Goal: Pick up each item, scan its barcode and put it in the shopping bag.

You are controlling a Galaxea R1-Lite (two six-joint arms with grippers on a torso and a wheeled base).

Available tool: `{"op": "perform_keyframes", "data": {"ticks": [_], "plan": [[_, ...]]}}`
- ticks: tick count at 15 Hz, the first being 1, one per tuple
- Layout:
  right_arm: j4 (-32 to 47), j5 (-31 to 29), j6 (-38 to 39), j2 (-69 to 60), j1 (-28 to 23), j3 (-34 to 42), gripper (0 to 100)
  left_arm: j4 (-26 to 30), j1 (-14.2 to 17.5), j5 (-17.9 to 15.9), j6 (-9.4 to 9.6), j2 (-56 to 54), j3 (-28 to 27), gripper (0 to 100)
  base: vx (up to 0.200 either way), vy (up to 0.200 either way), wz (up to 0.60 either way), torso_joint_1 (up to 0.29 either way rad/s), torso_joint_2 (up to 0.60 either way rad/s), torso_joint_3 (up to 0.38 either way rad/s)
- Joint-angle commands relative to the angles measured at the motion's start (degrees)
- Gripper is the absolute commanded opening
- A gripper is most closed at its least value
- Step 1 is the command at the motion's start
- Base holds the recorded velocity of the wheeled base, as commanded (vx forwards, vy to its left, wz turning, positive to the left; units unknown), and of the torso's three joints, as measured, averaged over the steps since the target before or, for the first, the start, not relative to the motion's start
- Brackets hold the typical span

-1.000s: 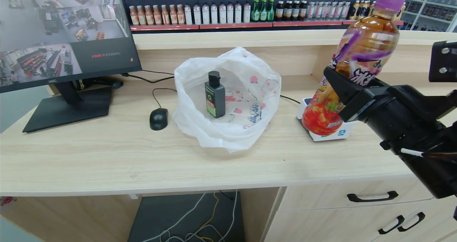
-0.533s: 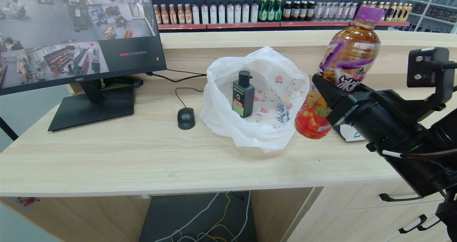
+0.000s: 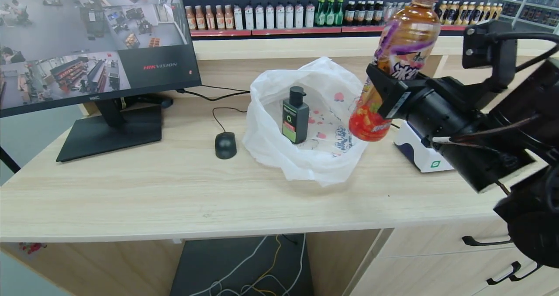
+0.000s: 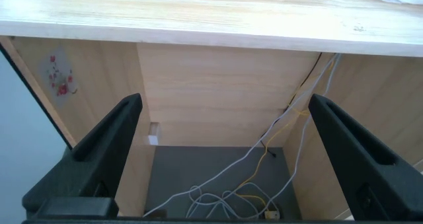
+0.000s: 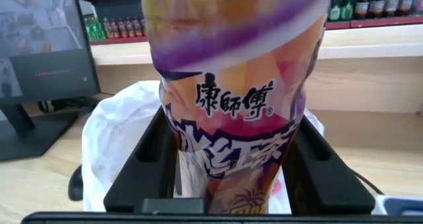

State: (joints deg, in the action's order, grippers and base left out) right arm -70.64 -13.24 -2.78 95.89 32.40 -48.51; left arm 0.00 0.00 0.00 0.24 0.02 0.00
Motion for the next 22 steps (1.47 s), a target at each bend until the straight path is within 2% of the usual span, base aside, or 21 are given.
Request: {"op": "perform_keyframes", "data": {"ticks": [1, 3, 4, 5, 9, 22], "plan": [[2.62, 0.93, -1.70, 5.36, -2.43, -7.13, 0, 0.00, 0.00, 0.00, 0.02, -0.02, 0.00, 100, 0.000, 0.000, 0.00, 0.000, 0.00, 0.000], [5.52, 2.52, -2.58, 8.43, -4.10, -11.79, 0, 0.00, 0.00, 0.00, 0.02, -0.02, 0.00, 100, 0.000, 0.000, 0.00, 0.000, 0.00, 0.000], [5.52, 2.52, -2.58, 8.43, -4.10, -11.79, 0, 0.00, 0.00, 0.00, 0.02, -0.02, 0.00, 100, 0.000, 0.000, 0.00, 0.000, 0.00, 0.000], [10.09, 2.52, -2.49, 10.81, -4.28, -16.97, 0, 0.00, -0.09, 0.00, 0.02, -0.02, 0.00, 100, 0.000, 0.000, 0.00, 0.000, 0.00, 0.000], [11.49, 2.52, -2.41, 15.91, -4.45, -23.74, 0, 0.00, 0.00, 0.00, 0.02, -0.02, 0.00, 100, 0.000, 0.000, 0.00, 0.000, 0.00, 0.000], [11.32, 2.69, -2.23, 24.17, -5.33, -25.67, 0, 0.00, 0.00, 0.00, 0.02, -0.02, 0.00, 100, 0.000, 0.000, 0.00, 0.000, 0.00, 0.000]]}}
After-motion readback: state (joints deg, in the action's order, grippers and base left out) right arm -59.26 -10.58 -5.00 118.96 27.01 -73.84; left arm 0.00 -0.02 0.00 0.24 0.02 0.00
